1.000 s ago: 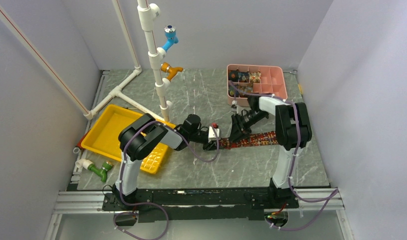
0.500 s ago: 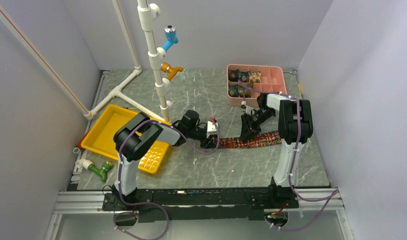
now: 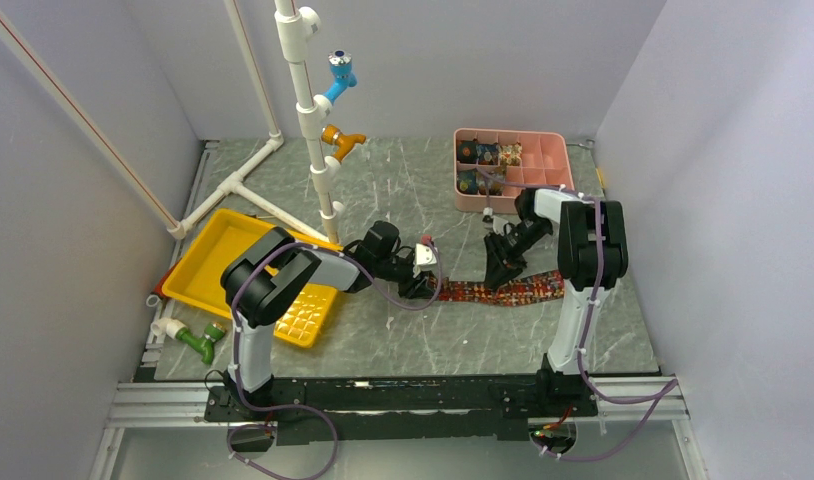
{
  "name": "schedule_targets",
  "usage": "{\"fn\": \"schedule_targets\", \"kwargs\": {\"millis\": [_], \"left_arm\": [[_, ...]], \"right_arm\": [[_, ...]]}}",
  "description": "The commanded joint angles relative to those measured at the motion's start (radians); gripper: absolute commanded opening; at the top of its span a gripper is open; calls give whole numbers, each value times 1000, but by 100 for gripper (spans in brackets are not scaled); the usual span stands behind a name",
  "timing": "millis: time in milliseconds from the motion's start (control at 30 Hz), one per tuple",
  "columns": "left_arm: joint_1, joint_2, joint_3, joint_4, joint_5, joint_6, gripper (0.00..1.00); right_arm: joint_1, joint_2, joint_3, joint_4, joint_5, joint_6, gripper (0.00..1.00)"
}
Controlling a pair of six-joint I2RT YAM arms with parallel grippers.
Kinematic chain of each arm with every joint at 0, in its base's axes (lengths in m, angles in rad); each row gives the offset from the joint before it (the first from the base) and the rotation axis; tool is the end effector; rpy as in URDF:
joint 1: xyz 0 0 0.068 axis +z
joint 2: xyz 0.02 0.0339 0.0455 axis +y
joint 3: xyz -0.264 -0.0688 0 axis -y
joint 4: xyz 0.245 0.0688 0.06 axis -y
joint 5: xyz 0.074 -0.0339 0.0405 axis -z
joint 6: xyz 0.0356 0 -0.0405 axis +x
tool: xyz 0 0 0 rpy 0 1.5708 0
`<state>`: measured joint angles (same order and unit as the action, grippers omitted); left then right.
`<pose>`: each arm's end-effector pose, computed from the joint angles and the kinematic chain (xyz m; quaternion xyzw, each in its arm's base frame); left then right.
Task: Roll the ties
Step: Roll the tie at the center of the board.
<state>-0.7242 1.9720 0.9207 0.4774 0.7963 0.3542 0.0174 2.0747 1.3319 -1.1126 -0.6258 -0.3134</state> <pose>0.2677 -0.2707 0.1200 0.5748 0.5996 -0.4158 0.3705 0.3392 0.0268 0.1245 0.1120 -0.9362 -0.3213 0.0885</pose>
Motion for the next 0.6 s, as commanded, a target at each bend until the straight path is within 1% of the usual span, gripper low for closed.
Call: {"fn": "schedule_targets", "kwargs": {"millis": [0,100,267,400,567], "left_arm": [[16,49,-10,-141,-47,62,15],[10,48,-23,-134,-44,90,16],[10,51,-32,-154,-57,120,18],[10,44,-42,-156,-65,107,20],[10,38,-49,-175,-65,134,21]], "right_arm": [[-20,-103,97,-29,-41,-42,31],[26,-163,66,9,-231,46,30],[133,-107,11,139,-377,190,23],[192,-84,-69,297,-381,307,15],[239,-72,-136,406,-326,367,11]]}}
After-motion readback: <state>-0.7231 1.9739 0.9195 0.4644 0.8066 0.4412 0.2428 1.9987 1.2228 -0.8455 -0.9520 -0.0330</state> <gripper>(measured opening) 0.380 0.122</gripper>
